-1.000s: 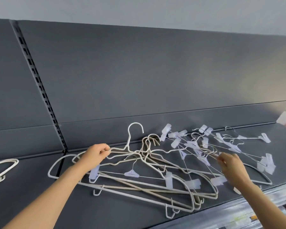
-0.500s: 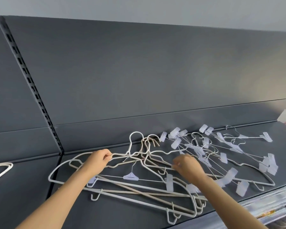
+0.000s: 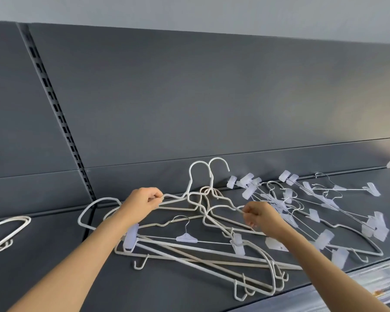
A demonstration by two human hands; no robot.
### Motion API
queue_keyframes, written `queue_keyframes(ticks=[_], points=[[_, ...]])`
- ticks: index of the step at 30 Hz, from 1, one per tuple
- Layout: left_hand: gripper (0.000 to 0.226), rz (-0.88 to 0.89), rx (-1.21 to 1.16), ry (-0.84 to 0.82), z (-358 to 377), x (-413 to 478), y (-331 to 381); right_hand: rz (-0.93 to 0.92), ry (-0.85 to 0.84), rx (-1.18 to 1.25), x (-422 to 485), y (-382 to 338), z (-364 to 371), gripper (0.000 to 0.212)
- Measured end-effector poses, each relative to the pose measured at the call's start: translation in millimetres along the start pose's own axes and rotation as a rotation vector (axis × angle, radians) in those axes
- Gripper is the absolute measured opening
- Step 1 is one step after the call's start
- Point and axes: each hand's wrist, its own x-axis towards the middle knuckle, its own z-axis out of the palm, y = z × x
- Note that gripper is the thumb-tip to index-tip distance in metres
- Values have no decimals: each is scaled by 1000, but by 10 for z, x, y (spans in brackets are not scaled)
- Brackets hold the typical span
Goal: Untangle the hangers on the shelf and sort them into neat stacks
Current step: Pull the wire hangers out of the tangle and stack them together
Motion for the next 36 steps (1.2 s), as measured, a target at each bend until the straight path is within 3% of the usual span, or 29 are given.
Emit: queue_keyframes(ticks=[4, 9, 12, 15, 20, 24, 28, 34, 36], points=[[7, 0, -27, -37, -48, -62, 46, -2, 12, 11, -21, -63, -45, 27], [14, 1, 105, 17, -36, -150, 15, -12, -59, -244, -110, -157, -101, 10], [16, -9, 155, 51, -105, -196, -25, 33, -166, -438, -202, -65, -163, 39], [19, -22, 131, 47, -195, -241, -142, 73, -185, -451, -318, 90, -225, 48], [37, -36, -14, 74, -285, -287, -325, 85, 32, -328, -326, 229, -266, 19], [17, -11, -69, 90, -350, -287, -270, 34, 173, -152, -276, 117, -257, 17], [14, -8, -99, 138, -475, -265, -172, 23, 190, -322, -265, -42, -220, 53], [17, -38, -85, 156, -484, -223, -72, -181, 205, -652, -255, -478, 53, 94], [20, -41, -86, 156, -471, -216, -44, -286, 217, -638, -246, -629, 210, 93]])
